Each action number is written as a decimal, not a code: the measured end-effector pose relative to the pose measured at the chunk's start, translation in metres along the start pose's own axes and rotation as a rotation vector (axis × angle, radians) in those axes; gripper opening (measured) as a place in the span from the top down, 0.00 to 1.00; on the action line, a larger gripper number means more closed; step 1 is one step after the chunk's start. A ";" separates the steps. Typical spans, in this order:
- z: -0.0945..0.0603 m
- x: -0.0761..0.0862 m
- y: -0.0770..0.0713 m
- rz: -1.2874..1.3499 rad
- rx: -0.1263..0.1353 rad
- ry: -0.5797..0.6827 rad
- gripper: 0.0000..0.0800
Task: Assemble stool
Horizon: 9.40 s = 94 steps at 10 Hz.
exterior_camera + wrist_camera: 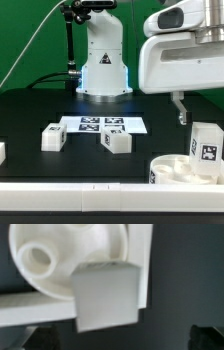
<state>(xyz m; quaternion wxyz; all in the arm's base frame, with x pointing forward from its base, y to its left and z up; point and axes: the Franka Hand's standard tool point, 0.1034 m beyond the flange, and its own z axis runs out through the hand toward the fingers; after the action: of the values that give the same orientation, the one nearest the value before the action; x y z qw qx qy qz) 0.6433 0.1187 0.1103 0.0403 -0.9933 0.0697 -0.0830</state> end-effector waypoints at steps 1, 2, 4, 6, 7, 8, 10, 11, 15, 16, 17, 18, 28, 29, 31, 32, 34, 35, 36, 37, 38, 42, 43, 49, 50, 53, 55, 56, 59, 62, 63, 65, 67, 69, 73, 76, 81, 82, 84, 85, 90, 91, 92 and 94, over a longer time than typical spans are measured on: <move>0.003 -0.003 -0.004 0.013 -0.010 -0.005 0.19; 0.008 -0.003 0.002 0.012 -0.016 -0.009 0.19; 0.014 -0.001 0.013 -0.016 -0.020 -0.007 0.19; 0.018 -0.002 0.017 -0.030 -0.024 -0.011 0.19; 0.020 -0.003 0.019 -0.037 -0.026 -0.015 0.19; 0.022 -0.003 0.019 -0.038 -0.026 -0.017 0.19; 0.021 -0.003 0.019 -0.041 -0.026 -0.018 0.35; 0.021 -0.002 0.019 -0.055 -0.027 -0.020 0.52; 0.021 -0.002 0.018 -0.051 -0.026 -0.022 0.58; 0.021 -0.003 0.018 0.015 -0.021 -0.023 0.58; 0.021 -0.003 0.017 0.071 -0.017 -0.024 0.58; 0.021 -0.003 0.017 0.108 -0.016 -0.024 0.58; 0.023 -0.007 0.015 1.191 0.034 -0.069 0.58; 0.023 -0.008 0.014 1.263 0.036 -0.077 0.58; 0.024 -0.008 0.013 1.393 0.050 -0.095 0.58; 0.024 -0.008 0.011 1.486 0.055 -0.105 0.57; 0.025 -0.008 0.007 1.696 0.073 -0.123 0.57; 0.025 -0.008 0.005 1.778 0.077 -0.133 0.57; 0.026 -0.008 0.004 1.833 0.077 -0.140 0.57; 0.025 -0.008 0.004 1.864 0.079 -0.150 0.57; 0.024 -0.007 0.004 1.916 0.085 -0.166 0.57; 0.017 -0.008 0.000 1.860 0.081 -0.187 0.23; 0.012 -0.007 -0.002 1.834 0.091 -0.187 0.23; 0.010 -0.012 -0.006 1.344 0.069 -0.169 0.19; 0.010 -0.012 -0.005 1.213 0.063 -0.154 0.19; 0.010 -0.018 -0.012 0.940 0.038 -0.145 0.19; 0.011 -0.018 -0.011 0.835 0.045 -0.142 0.19; 0.011 -0.018 -0.011 0.748 0.050 -0.139 0.19; 0.011 -0.018 -0.010 0.485 0.048 -0.125 0.19; 0.010 -0.019 -0.015 0.155 0.027 -0.106 0.19; 0.009 -0.017 -0.013 0.081 0.031 -0.102 0.19; 0.010 -0.018 -0.012 -0.056 0.035 -0.101 0.19; 0.011 -0.018 -0.010 -0.170 0.038 -0.100 0.19; 0.014 -0.019 -0.009 -0.353 0.043 -0.102 0.19; 0.017 -0.011 -0.007 -0.825 -0.018 -0.076 0.19; 0.022 -0.012 -0.002 -0.999 -0.032 -0.085 0.19; 0.025 -0.012 0.010 -1.021 -0.032 -0.094 0.41; 0.025 -0.012 0.010 -1.021 -0.031 -0.094 0.58; 0.025 -0.012 0.010 -1.006 -0.032 -0.093 0.58; 0.025 -0.012 0.010 -1.006 -0.032 -0.093 0.58; 0.026 -0.012 0.012 -0.573 -0.034 -0.065 0.57; 0.026 -0.011 0.012 -0.496 -0.030 -0.037 0.57; 0.026 -0.011 0.013 -0.381 -0.023 -0.017 0.57; 0.026 -0.013 0.013 -0.149 -0.011 -0.003 0.57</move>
Offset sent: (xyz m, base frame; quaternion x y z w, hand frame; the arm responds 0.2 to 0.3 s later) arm 0.0045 -0.0146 -0.0105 -0.0079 0.0184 -0.0400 0.9990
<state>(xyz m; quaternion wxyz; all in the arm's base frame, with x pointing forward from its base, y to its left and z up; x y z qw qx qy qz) 0.6332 0.1094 0.0815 0.0285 -0.9960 -0.0041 -0.0841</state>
